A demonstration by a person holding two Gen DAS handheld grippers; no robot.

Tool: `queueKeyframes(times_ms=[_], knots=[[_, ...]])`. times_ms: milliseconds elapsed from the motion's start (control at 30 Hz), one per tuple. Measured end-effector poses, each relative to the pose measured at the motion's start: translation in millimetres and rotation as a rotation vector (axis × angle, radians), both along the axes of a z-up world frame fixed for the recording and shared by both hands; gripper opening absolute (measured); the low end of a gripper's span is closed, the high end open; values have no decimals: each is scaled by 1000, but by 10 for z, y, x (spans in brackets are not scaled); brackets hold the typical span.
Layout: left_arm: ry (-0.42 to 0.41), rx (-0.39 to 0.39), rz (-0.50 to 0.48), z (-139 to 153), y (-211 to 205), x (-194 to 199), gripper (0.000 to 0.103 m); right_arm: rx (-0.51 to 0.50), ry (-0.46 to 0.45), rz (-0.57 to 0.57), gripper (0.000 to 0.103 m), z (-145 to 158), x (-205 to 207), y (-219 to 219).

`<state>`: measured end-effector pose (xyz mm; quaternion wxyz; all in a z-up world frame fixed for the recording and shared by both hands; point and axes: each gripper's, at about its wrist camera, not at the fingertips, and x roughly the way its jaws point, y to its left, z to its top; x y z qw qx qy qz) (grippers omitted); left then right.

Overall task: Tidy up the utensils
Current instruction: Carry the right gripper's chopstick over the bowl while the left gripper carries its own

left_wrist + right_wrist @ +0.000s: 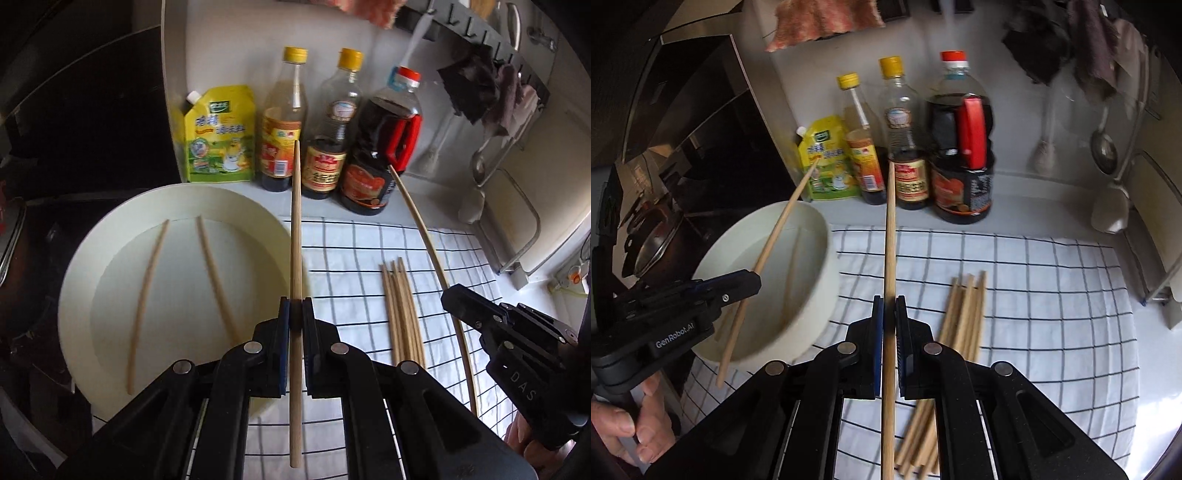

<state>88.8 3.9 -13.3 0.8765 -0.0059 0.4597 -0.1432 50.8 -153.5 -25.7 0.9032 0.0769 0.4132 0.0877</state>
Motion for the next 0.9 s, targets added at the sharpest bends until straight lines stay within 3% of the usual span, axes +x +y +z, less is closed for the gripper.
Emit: queueKeyframes(times_ms=[200, 367, 567, 800, 867, 900], knots=[[29, 43, 56, -187, 624, 203, 7, 24, 19, 91, 6, -69, 376, 707], [80, 55, 70, -430, 942, 374, 7, 22, 94, 134, 6, -285, 660, 1162], [134, 57, 63, -684, 1104, 504, 7, 24, 192, 119, 6, -610, 860, 1413], [173, 63, 61, -795, 1110, 592, 7, 13, 233, 89, 6, -747, 958, 1454], [172, 71, 68, -774, 1122, 609, 11, 16, 237, 84, 6, -742, 965, 1441], [174, 78, 77, -763, 1128, 622, 26, 23, 234, 76, 9, -730, 963, 1422]])
